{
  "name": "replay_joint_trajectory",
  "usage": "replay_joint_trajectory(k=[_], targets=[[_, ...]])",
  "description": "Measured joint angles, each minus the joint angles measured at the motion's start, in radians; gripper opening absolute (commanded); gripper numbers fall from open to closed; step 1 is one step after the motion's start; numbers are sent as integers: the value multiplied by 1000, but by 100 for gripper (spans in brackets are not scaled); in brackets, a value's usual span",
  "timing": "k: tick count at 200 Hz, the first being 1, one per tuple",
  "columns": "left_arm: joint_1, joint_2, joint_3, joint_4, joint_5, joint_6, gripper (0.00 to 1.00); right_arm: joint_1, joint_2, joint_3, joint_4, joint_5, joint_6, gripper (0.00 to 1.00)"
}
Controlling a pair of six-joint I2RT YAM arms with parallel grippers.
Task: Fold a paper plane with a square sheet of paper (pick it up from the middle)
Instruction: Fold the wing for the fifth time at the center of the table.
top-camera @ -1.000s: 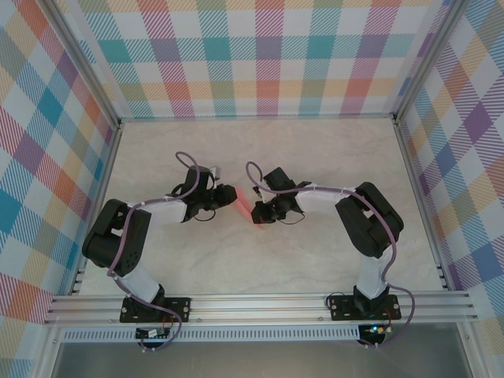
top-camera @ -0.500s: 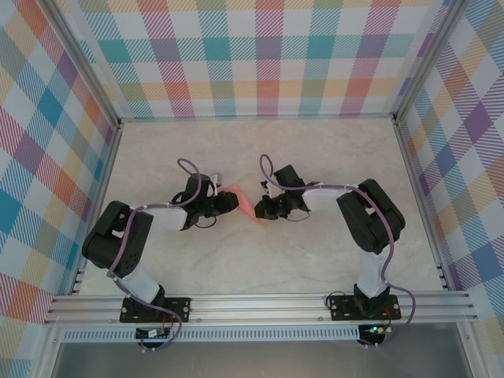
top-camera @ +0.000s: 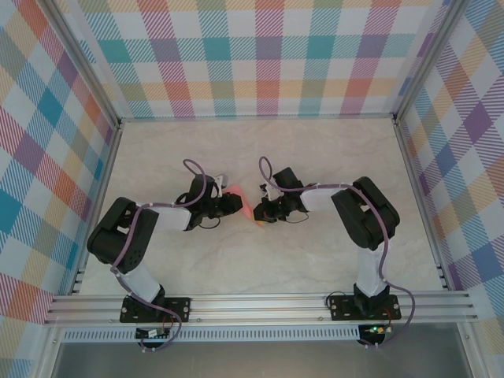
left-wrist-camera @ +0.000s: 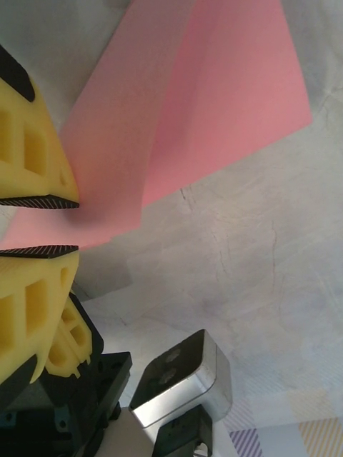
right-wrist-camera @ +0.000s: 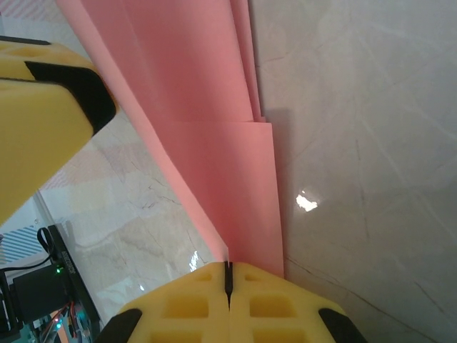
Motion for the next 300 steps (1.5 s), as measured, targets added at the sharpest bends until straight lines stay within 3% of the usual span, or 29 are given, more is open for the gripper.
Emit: replay_joint_trajectory(k=[300], targets=[[0, 122, 108, -54, -20, 69, 21, -18, 16, 0, -1, -16, 23, 2]])
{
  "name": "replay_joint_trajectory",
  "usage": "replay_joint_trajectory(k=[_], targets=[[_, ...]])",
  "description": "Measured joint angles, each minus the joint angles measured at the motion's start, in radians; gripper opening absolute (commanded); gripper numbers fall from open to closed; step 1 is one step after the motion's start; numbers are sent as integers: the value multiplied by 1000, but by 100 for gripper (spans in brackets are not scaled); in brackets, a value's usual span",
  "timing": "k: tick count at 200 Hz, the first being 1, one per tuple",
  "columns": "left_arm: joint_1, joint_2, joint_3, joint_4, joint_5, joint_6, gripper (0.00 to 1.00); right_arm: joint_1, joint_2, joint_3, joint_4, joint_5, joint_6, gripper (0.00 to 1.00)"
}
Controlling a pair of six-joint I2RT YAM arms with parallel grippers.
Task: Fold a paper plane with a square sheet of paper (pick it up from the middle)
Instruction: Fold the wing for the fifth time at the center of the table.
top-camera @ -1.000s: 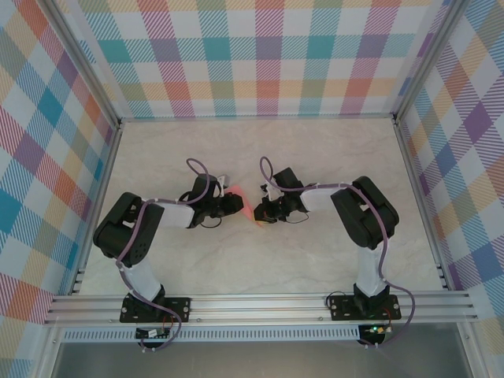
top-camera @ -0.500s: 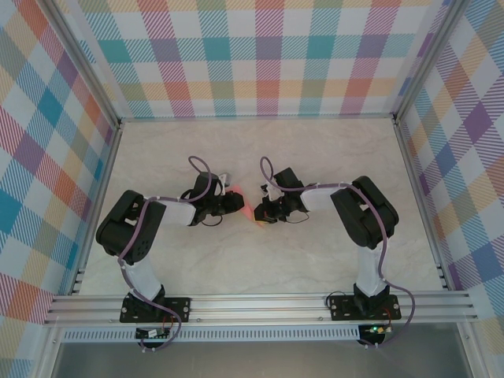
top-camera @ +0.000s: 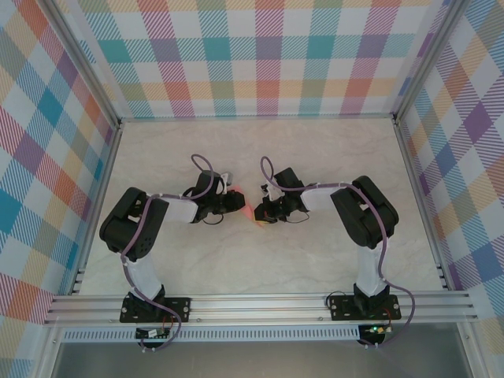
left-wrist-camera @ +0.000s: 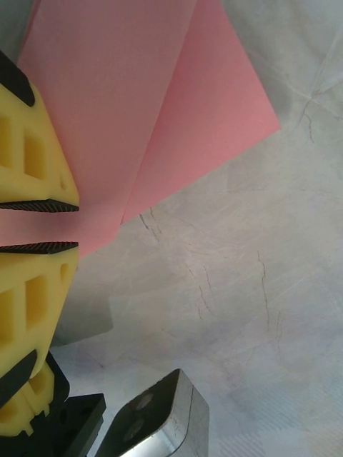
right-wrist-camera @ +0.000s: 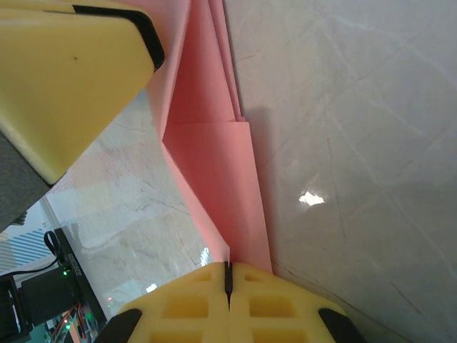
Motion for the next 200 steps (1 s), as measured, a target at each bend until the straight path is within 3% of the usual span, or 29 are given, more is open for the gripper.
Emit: replay_joint_trajectory(k=[200], targets=[[0, 19, 42, -37, -2, 18, 22, -1, 1, 0, 0, 1, 7, 2]])
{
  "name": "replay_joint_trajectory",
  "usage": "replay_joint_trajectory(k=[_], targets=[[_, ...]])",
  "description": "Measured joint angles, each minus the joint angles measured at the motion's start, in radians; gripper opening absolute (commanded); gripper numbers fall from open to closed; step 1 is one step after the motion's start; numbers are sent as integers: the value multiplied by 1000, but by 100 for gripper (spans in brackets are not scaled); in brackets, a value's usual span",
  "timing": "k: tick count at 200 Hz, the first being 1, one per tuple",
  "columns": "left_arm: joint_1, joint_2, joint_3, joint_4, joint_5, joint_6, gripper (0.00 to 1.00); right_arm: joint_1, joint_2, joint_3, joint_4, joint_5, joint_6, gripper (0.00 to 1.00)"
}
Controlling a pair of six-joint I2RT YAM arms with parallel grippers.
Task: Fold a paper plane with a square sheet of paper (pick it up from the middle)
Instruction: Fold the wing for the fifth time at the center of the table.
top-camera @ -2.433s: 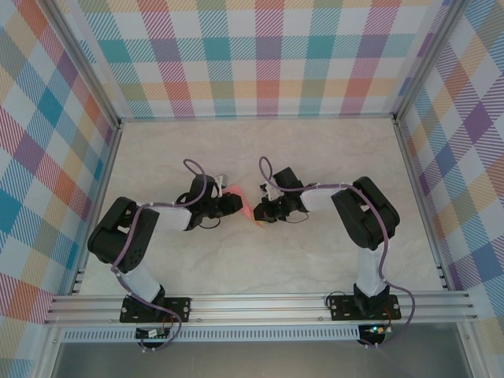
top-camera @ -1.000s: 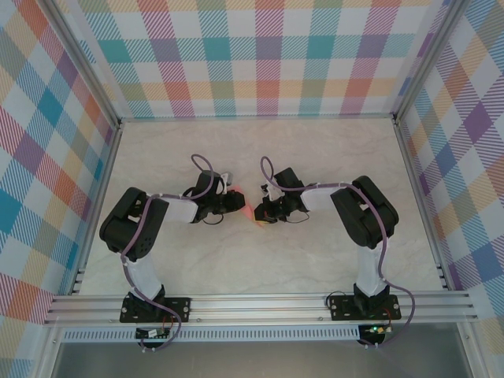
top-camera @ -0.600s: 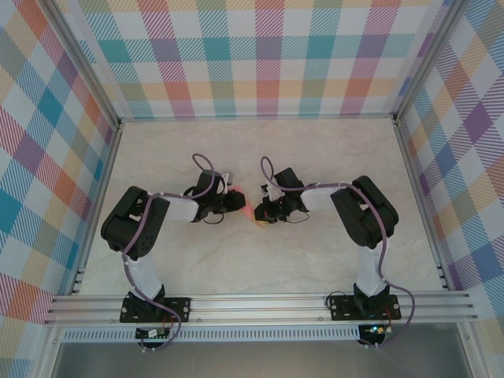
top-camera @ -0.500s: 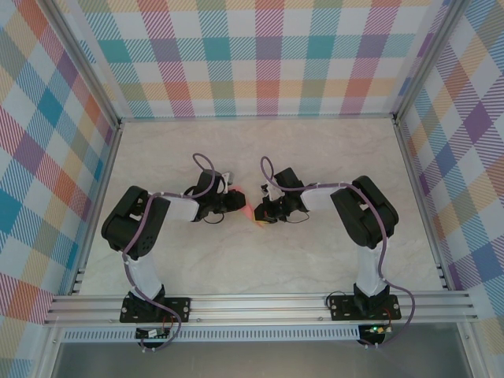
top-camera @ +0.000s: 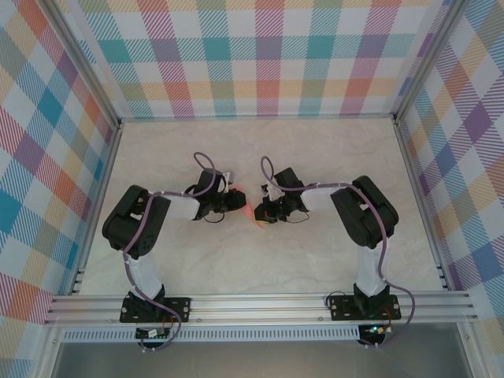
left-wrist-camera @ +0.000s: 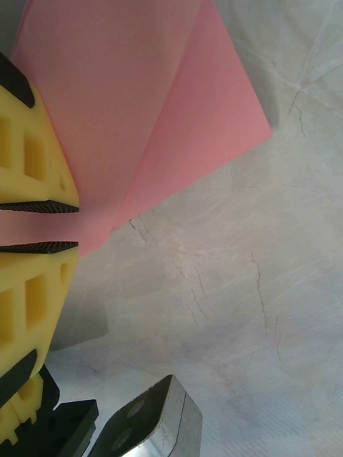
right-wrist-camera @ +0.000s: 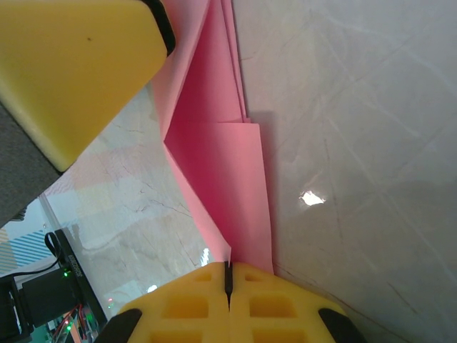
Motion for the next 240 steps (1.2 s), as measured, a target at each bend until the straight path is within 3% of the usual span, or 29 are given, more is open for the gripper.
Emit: replay_joint_trajectory(k=[60, 240], targets=[[0, -159, -27, -20, -59, 31, 23, -8, 2, 0, 0, -5, 16, 2], [8, -39, -55, 18, -69, 57, 19, -26, 16, 0, 7, -46, 37, 2]])
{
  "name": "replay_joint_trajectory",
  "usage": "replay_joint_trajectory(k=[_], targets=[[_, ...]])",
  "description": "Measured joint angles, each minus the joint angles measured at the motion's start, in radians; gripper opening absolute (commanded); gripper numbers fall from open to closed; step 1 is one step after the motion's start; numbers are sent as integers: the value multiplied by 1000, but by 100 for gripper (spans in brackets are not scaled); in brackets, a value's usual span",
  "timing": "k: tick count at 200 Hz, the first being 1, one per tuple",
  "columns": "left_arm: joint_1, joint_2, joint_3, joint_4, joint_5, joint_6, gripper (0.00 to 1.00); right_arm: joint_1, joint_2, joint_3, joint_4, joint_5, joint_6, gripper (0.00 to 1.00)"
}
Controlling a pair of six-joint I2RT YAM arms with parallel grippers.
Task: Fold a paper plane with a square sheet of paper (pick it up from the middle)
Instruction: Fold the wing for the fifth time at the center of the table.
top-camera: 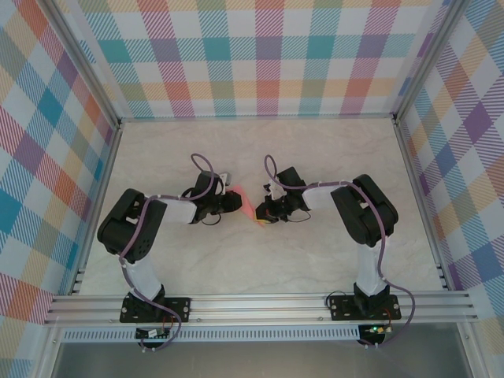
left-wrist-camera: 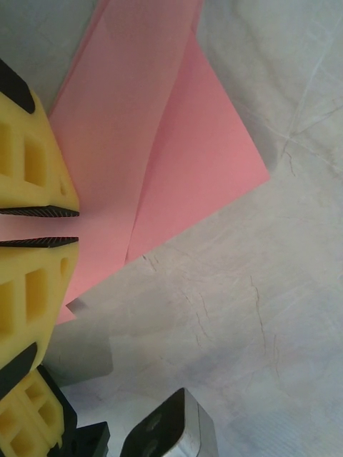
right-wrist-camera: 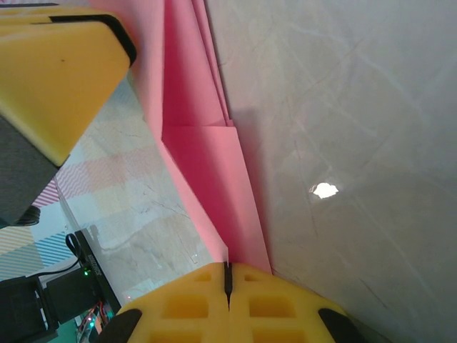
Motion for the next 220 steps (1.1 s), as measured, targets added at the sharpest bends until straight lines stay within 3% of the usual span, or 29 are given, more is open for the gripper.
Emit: replay_joint_trajectory(k=[103, 160, 220], targets=[[4, 24, 27, -10, 24, 14, 18, -2, 0, 0, 0, -3, 0, 3], [9, 38, 64, -80, 25, 17, 10, -3, -27, 0, -20, 23, 0, 19], [8, 70, 113, -101, 18, 14, 7, -11, -164, -3, -68, 131, -9, 24]])
